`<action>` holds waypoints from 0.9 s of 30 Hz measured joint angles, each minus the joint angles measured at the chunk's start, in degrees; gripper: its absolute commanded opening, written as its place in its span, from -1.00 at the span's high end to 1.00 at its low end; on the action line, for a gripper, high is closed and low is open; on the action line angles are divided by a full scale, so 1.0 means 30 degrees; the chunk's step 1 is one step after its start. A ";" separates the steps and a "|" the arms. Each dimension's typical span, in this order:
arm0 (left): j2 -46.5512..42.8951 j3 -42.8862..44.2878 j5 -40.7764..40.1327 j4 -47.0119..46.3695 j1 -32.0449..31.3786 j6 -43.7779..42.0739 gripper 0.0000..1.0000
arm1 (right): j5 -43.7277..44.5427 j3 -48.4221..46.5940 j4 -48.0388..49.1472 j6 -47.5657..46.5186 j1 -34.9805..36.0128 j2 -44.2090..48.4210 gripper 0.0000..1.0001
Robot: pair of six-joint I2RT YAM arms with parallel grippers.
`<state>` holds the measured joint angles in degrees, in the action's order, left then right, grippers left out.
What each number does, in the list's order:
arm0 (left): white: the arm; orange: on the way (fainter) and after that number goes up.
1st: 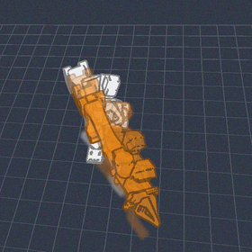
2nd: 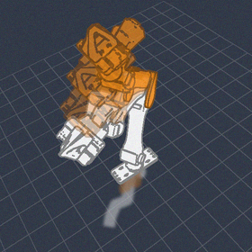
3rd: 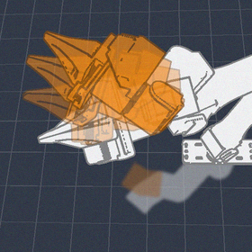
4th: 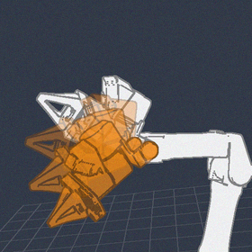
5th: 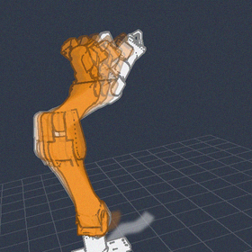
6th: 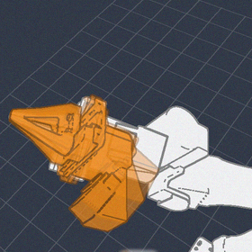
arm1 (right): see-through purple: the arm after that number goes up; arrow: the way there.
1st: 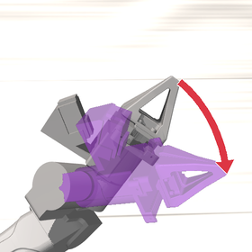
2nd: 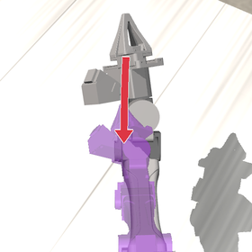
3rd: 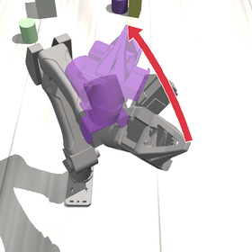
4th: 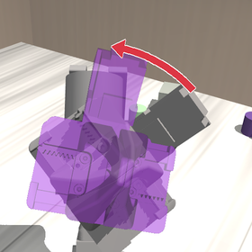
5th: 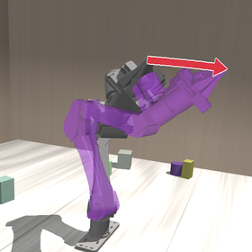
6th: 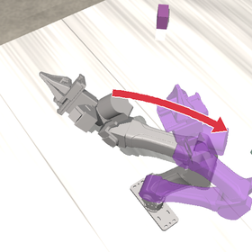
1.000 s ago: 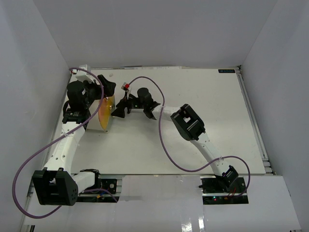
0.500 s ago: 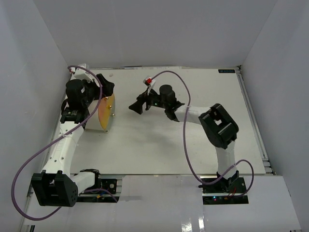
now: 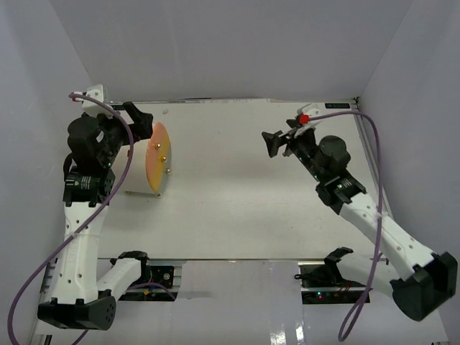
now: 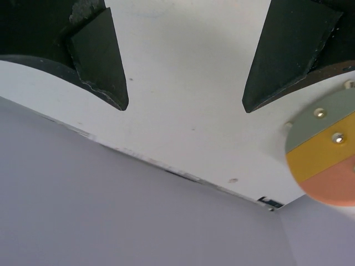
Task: Sort the stationery into containers
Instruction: Reset both arms
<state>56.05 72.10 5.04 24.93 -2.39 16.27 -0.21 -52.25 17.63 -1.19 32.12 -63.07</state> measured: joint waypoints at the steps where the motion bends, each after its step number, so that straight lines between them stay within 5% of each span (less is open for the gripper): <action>1: -0.0313 0.0321 -0.0066 0.0313 -0.0007 -0.0124 -0.96 | 0.1027 0.0495 -0.0561 -0.0211 0.0051 0.1319 -0.80; 15: -0.4182 0.1319 -0.0015 0.4656 -0.0131 -0.0342 -0.96 | 0.8371 0.3031 -0.4422 -0.1741 0.0036 1.4498 -0.80; 27: -0.7155 0.3351 -0.0874 0.7715 -0.1005 -0.0605 -0.96 | 0.6135 0.3089 -0.8014 -0.2157 0.0036 1.6473 -0.80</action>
<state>34.59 82.15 2.42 48.07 -5.41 14.46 18.20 -42.98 -6.42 -7.66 32.23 -13.65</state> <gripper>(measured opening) 0.979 0.900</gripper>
